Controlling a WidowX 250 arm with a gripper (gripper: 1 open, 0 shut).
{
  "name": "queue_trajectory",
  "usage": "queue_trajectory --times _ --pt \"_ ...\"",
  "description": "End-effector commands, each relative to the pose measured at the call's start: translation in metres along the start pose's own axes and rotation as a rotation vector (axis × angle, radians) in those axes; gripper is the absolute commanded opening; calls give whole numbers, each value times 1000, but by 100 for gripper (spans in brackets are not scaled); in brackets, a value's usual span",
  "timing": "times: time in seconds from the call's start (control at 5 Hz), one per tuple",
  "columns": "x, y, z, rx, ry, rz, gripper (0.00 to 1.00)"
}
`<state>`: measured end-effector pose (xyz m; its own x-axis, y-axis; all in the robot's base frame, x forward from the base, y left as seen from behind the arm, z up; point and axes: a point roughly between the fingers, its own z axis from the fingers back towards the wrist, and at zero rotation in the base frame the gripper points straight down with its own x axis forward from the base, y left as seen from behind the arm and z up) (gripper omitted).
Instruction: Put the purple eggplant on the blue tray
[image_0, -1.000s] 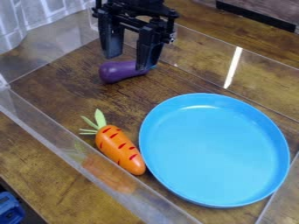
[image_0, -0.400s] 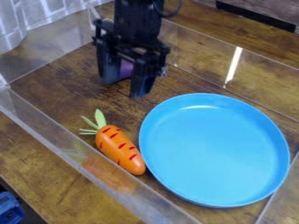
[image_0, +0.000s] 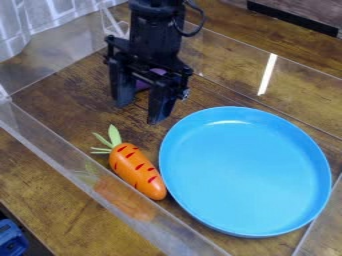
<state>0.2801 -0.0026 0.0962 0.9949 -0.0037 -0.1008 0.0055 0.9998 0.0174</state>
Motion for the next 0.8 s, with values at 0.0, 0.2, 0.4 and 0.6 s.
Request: queue_trajectory --times 0.0,0.2,0.4,0.6 --pt "-2 -1 34 5 -74 -2 0" --pt "10 -26 39 11 -88 -70 0" --pt "18 -43 43 18 -97 -120 0" --pt "18 -83 45 -4 -107 -167 0"
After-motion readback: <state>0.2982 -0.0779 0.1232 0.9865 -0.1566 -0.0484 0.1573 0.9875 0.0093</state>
